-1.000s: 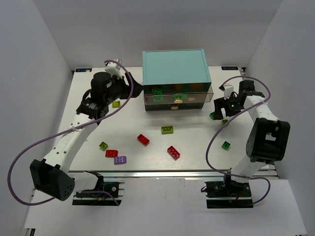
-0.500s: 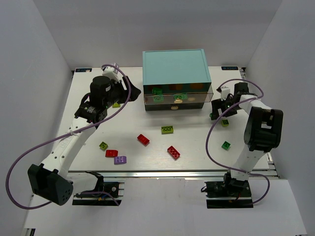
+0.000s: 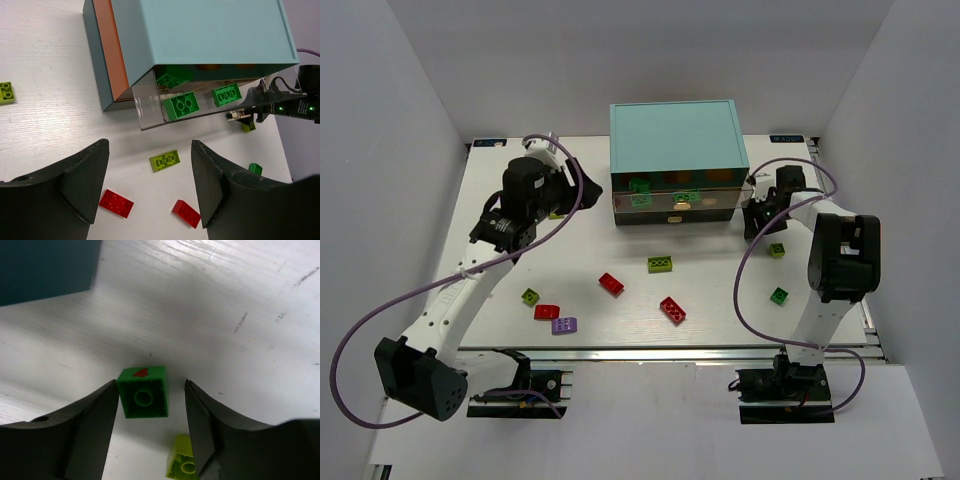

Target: Sort the legos into containers by color

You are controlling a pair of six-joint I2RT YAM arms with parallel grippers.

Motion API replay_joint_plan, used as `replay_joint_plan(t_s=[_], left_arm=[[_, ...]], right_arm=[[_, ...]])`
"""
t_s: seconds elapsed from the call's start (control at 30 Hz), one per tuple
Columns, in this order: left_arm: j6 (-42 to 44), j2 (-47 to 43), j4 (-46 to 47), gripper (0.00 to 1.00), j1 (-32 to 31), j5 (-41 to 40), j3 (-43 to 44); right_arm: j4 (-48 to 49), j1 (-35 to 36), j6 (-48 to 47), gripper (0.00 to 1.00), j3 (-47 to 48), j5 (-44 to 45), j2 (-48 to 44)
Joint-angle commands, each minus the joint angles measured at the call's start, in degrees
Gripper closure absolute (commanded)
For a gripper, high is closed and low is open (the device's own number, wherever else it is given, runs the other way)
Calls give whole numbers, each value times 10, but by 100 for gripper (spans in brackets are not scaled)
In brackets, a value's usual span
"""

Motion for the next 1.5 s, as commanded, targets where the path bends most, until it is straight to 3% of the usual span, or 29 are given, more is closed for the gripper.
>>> replay_joint_plan(t_s=[0.0, 0.1, 0.3, 0.5, 0.57, 0.6, 0.63, 0.73, 0.83, 1.03, 1.23, 1.27, 1.37, 1.47], left_arm=[[-5, -31, -11, 24, 0, -15, -6], [-8, -40, -11, 24, 0, -19, -13], [-10, -47, -10, 24, 0, -19, -13], [-10, -61, -8, 24, 0, -9, -26], [-10, -66, 6, 25, 0, 7, -36], [-9, -66, 11, 25, 0, 10, -40], [-8, -71, 14, 25, 0, 14, -42], [-2, -76, 24, 24, 0, 18, -43], [6, -76, 19, 24, 0, 20, -36], [2, -82, 24, 24, 0, 26, -50], [-5, -98, 26, 23, 0, 25, -66], [-5, -99, 27, 23, 0, 24, -68], [-5, -99, 27, 23, 0, 25, -72], [-5, -94, 33, 23, 0, 27, -72]], right_arm=[[20, -2, 21, 40, 2, 35, 3], [17, -5, 18, 64, -6, 34, -5], [2, -21, 15, 100, 14, 30, -53], [6, -42, -40, 100, 84, -3, -146], [7, -41, -75, 100, 112, -117, -189], [7, -38, -76, 100, 113, -117, -190], [2, -38, -96, 100, 130, -189, -203], [-11, -18, -127, 100, 152, -298, -214], [-29, 33, -157, 100, 183, -339, -207], [-52, 104, -174, 94, 213, -305, -170], [-78, 127, -183, 84, 229, -274, -148], [-83, 131, -186, 80, 233, -273, -146], [-99, 132, -193, 51, 241, -260, -141], [-99, 133, -180, 39, 249, -253, -141]])
